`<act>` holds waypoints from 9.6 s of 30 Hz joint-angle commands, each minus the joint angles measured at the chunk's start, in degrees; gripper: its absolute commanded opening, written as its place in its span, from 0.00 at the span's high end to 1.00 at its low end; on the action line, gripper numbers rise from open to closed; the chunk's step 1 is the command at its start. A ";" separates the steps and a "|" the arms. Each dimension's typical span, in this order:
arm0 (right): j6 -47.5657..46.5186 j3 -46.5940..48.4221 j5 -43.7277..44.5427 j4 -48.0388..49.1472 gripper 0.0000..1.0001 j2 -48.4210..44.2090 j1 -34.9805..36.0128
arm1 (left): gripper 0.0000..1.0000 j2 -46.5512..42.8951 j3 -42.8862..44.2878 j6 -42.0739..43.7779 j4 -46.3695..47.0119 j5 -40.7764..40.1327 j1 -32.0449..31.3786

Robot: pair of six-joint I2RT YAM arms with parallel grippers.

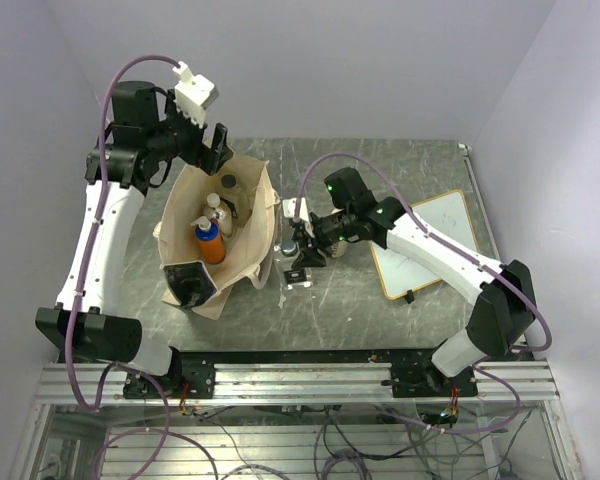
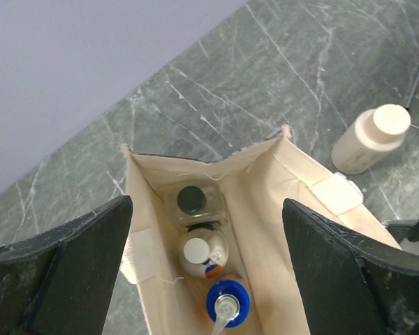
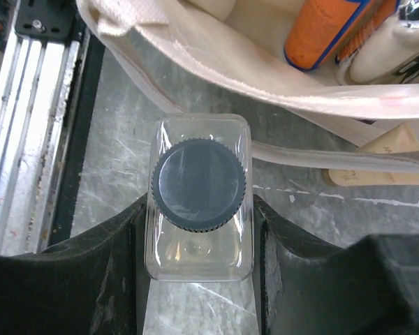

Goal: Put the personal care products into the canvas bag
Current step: Place the care product at the center of the board, then pick up the care product from the center of the board, then place the care product in the canvas bag.

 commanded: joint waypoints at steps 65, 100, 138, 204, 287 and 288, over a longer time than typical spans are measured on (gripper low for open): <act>40.30 -18.39 43.99 26.49 0.13 -24.09 -5.34 | 0.00 -9.70 -13.64 -12.55 2.79 -17.75 -23.78; 49.68 -18.63 44.25 25.67 0.09 -30.25 -31.56 | 0.00 13.15 -12.13 -29.73 3.14 -42.04 -47.51; 53.62 -24.87 40.77 30.27 0.10 -31.08 -33.97 | 0.18 16.34 -16.35 -30.35 4.28 -38.10 -46.87; 36.05 -4.07 22.32 36.39 0.16 -7.22 -5.74 | 0.93 -27.49 -10.51 -5.31 -23.84 -17.13 -3.01; 5.50 23.09 -3.82 9.75 1.00 11.89 16.98 | 0.93 -20.30 -21.77 -9.14 -16.19 -13.36 -2.60; 5.49 23.29 -3.92 9.75 1.00 11.95 16.89 | 0.93 -19.82 -22.54 -9.81 -16.14 -14.74 -2.60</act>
